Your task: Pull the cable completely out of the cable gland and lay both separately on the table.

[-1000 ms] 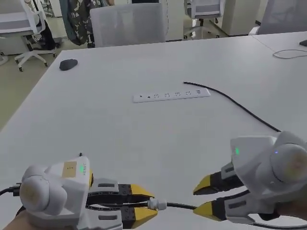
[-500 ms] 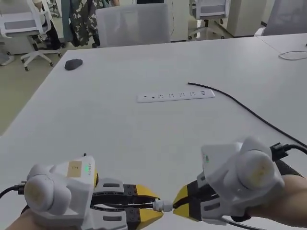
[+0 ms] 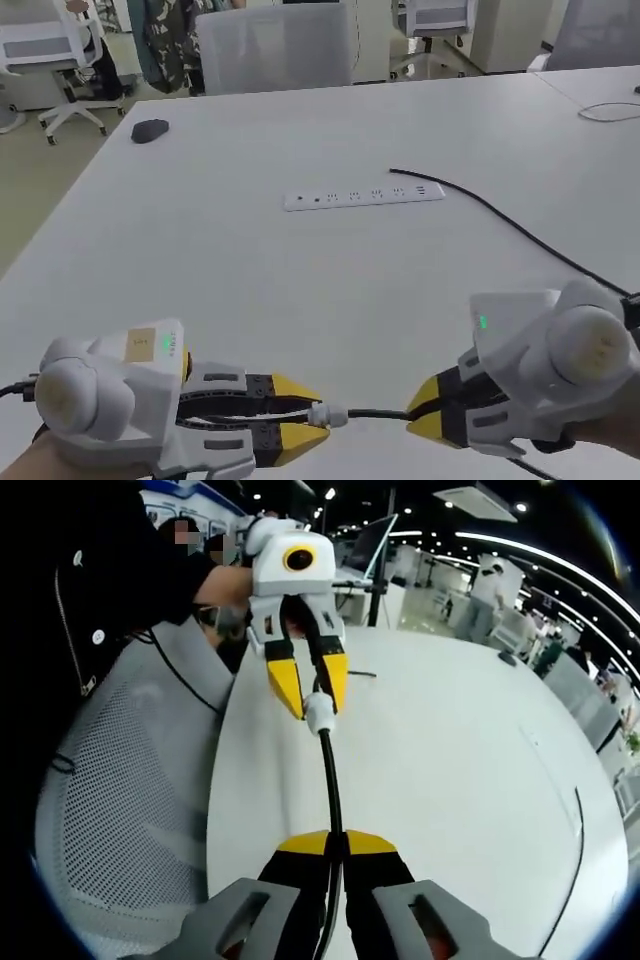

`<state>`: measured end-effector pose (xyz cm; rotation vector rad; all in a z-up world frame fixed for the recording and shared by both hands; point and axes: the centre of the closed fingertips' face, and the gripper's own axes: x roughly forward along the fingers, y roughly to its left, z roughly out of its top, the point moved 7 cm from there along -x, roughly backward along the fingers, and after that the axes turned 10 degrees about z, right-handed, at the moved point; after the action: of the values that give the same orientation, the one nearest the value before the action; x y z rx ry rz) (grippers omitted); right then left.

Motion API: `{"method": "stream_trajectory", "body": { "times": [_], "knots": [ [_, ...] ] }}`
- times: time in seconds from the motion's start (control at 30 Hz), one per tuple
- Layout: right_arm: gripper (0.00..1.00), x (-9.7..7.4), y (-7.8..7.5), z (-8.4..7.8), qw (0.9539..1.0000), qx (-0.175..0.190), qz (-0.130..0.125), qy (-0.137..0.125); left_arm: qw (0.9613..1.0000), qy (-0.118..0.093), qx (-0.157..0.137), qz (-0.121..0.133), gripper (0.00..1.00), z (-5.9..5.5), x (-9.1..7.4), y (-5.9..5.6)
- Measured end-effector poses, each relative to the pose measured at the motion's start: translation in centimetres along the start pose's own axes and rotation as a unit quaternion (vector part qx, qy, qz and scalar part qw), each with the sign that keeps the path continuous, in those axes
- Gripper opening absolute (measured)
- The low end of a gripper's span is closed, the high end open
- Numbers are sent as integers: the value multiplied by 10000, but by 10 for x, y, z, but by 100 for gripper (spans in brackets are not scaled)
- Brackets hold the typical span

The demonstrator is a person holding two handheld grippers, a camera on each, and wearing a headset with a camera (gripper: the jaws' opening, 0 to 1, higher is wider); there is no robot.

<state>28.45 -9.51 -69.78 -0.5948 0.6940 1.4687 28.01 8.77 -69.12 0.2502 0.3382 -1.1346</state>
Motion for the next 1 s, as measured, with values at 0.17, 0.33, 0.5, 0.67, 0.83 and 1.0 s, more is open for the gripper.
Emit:
{"method": "stream_trajectory", "body": {
  "times": [0.17, 0.33, 0.5, 0.67, 0.83, 1.0],
  "knots": [
    [0, -13, 0, -29, 9995, 273, -131, 108, 10000, 27, -7, 25, 15, -2, -2, 2],
    [0, -24, -1, -56, 9982, 474, -258, 250, 10000, 39, -22, 48, 15, -4, -4, 3],
    [0, -27, -3, -74, 9972, 526, -329, 421, 9999, 84, -74, 57, 15, -6, -3, 3],
    [0, -26, -5, -82, 9956, 572, -398, 623, 9999, 56, -67, 70, 15, -4, -4, 4],
    [1, -22, -7, -76, 9954, 523, -427, 685, 9999, 32, -64, 88, 15, -2, -5, 4],
    [14, -22, -7, -31, 9983, 502, -264, -136, 9999, 64, -53, 60, 15, -3, -3, 3]
  ]
}}
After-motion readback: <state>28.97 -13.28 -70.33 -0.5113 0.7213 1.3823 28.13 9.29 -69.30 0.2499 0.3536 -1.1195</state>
